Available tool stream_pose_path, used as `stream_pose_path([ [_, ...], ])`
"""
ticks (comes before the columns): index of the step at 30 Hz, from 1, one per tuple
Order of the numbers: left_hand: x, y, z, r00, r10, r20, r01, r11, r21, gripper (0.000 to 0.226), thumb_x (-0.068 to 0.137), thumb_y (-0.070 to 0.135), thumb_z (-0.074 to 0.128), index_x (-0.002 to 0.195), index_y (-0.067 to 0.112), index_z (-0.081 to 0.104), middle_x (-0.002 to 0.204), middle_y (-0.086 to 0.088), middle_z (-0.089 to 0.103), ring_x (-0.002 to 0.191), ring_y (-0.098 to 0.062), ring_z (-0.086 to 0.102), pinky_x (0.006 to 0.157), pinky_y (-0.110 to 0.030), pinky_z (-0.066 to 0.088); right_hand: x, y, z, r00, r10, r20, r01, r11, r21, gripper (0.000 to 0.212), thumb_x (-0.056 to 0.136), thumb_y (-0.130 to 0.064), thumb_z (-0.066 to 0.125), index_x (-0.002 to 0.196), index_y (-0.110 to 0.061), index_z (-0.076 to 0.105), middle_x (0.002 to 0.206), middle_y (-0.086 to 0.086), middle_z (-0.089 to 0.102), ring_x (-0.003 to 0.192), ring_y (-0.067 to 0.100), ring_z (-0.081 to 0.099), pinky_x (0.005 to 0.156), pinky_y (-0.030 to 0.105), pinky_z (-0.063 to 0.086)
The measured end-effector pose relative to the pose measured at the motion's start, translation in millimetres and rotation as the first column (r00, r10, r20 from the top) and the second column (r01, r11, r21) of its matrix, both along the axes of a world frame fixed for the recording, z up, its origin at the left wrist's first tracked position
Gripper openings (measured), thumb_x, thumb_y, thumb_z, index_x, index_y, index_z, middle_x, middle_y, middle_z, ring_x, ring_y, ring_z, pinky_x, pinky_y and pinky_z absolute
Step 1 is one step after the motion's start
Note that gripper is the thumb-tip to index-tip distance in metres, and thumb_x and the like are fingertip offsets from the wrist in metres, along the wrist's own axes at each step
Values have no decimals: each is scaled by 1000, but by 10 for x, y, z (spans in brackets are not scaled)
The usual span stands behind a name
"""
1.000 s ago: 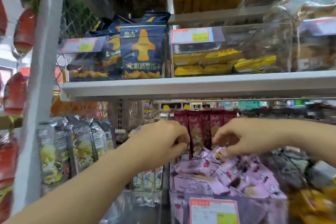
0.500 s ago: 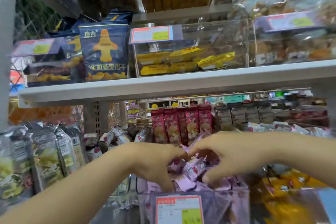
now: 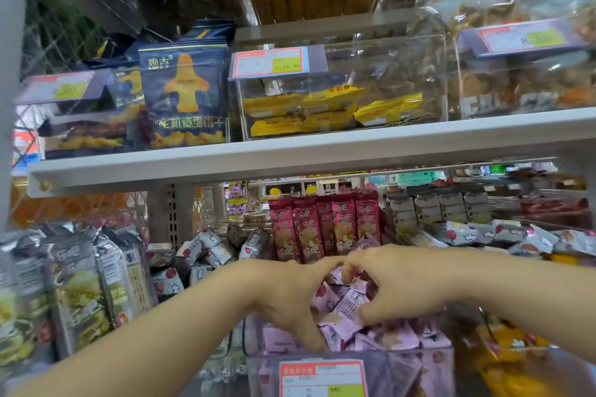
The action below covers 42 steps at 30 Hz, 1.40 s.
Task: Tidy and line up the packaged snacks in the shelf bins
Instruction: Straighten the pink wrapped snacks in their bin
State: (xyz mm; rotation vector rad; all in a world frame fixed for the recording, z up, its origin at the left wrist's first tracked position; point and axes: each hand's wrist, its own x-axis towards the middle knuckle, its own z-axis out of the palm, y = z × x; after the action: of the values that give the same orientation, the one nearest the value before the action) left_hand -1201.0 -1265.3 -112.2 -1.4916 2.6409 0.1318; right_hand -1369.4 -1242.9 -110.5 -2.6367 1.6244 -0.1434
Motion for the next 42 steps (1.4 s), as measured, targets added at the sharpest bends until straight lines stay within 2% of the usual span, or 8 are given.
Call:
stream_pose_path([
  [6, -2, -22, 24, 1000, -23, -1, 23, 999, -33, 100, 77, 38, 75, 150, 31, 7, 154, 5, 26, 134, -16, 35, 102, -26, 34, -16, -16, 3, 994, -44, 99, 38, 997, 65, 51, 79, -41, 71, 122, -30, 45, 99, -13, 49, 87, 11, 58, 72, 25, 50],
  [13, 33, -11, -76, 995, -78, -62, 70, 989, -132, 79, 74, 39, 77, 135, 29, 29, 121, 7, 38, 110, -14, 41, 92, -30, 41, -48, -13, -62, 963, 33, 268, -31, 999, -10, 45, 78, -28, 73, 116, -33, 49, 100, -8, 54, 44, -2, 48, 42, 13, 36],
  [16, 78, -27, -129, 992, -91, -93, 71, 978, -195, 92, 71, 45, 77, 142, 31, 21, 144, 4, 28, 133, -18, 29, 105, -33, 36, -59, 34, -52, 940, 70, 333, -58, 997, -48, 41, 79, -20, 71, 114, -32, 52, 80, -8, 57, 37, -1, 45, 39, 12, 32],
  [18, 92, -29, -141, 982, -112, -149, 74, 967, -242, 100, 70, 46, 78, 146, 32, 15, 151, 6, 19, 141, -15, 19, 110, -30, 30, -59, 65, -37, 926, 90, 366, -57, 993, -101, 37, 78, -19, 71, 107, -35, 54, 83, -8, 58, 41, 2, 45, 43, 16, 38],
  [21, 95, 2, -102, 951, -178, -252, 79, 930, -358, 97, 67, 45, 79, 143, 37, 20, 127, 11, 33, 122, -12, 38, 99, -24, 37, -84, 103, 23, 911, 128, 392, -42, 974, -222, 33, 77, -23, 72, 101, -40, 56, 103, -21, 50, 60, 3, 55, 55, 16, 46],
  [25, 148, 124, -4, 914, -248, -321, 54, 859, -509, 93, 66, 46, 77, 140, 43, 21, 117, 18, 32, 107, -7, 43, 92, -31, 45, -95, 210, 152, 895, 239, 376, -77, 914, -398, 36, 74, -25, 74, 98, -43, 55, 105, -26, 47, 85, -16, 45, 68, 5, 36],
  [28, 175, 251, 54, 895, -293, -335, 30, 791, -611, 93, 65, 48, 76, 139, 47, 19, 119, 22, 29, 108, -6, 46, 87, -35, 49, -76, 345, 236, 883, 307, 356, -89, 853, -514, 38, 71, -21, 76, 99, -40, 57, 106, -21, 51, 93, -6, 50, 77, 13, 40],
  [42, 401, 1400, -223, 863, -411, -294, -20, 552, -833, 89, 67, 34, 83, 135, 41, 27, 143, 12, 30, 128, -20, 37, 88, -46, 51, 110, 1387, -135, 768, 512, 385, -67, 662, -747, 42, 68, -7, 78, 104, -20, 61, 109, -1, 53, 99, 2, 48, 88, 4, 33],
])
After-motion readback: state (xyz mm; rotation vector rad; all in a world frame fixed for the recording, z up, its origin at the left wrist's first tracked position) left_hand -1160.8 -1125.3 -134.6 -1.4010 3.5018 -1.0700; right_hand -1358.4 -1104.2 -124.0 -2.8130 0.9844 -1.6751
